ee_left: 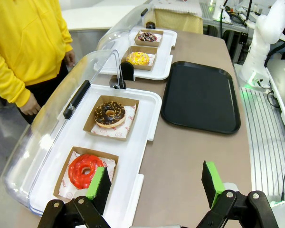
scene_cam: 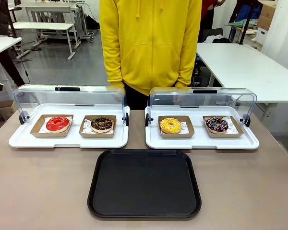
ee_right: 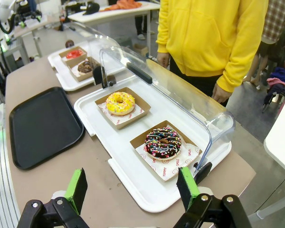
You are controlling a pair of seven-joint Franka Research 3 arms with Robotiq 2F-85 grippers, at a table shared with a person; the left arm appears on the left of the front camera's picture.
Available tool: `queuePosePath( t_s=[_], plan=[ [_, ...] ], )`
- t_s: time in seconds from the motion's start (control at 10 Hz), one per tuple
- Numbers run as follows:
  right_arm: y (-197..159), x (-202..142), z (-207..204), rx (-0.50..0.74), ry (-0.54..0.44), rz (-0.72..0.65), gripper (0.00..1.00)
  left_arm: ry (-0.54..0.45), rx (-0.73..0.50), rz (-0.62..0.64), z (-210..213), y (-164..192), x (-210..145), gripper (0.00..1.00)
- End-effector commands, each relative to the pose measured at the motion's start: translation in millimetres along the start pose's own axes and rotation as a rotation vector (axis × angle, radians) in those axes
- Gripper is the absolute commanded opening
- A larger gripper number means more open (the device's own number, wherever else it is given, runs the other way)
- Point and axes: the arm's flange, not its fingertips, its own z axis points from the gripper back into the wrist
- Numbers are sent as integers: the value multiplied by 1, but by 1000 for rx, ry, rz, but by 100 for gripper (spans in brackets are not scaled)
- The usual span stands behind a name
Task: Move the second donut from the left to the tray.
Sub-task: Pick up the Paper togo box containing the Donut indicated by the person and place it on the Handle tray.
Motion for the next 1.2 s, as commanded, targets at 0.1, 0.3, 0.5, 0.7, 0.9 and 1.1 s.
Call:
queuePosePath(
  t_s=[0.1,0.3,0.5,0.7,0.9,1.1],
  plan=[
    [-2,1,-1,-5,-24,18,100,-2,-1,-2,1,1,3,100],
    [-2,1,-1,-5,-24,18,100,-2,-1,-2,1,1,3,100],
    [-2,1,-1,-5,-24,18,100,-2,-1,-2,1,1,3,100],
    [-2,1,-1,-5,-24,18,100,-2,-1,-2,1,1,3,100],
    [-2,1,-1,-5,-24,18,100,-2,-1,-2,1,1,3,100],
    [-2,1,-1,-5,-24,18,100,-2,-1,-2,1,1,3,100]
  ],
)
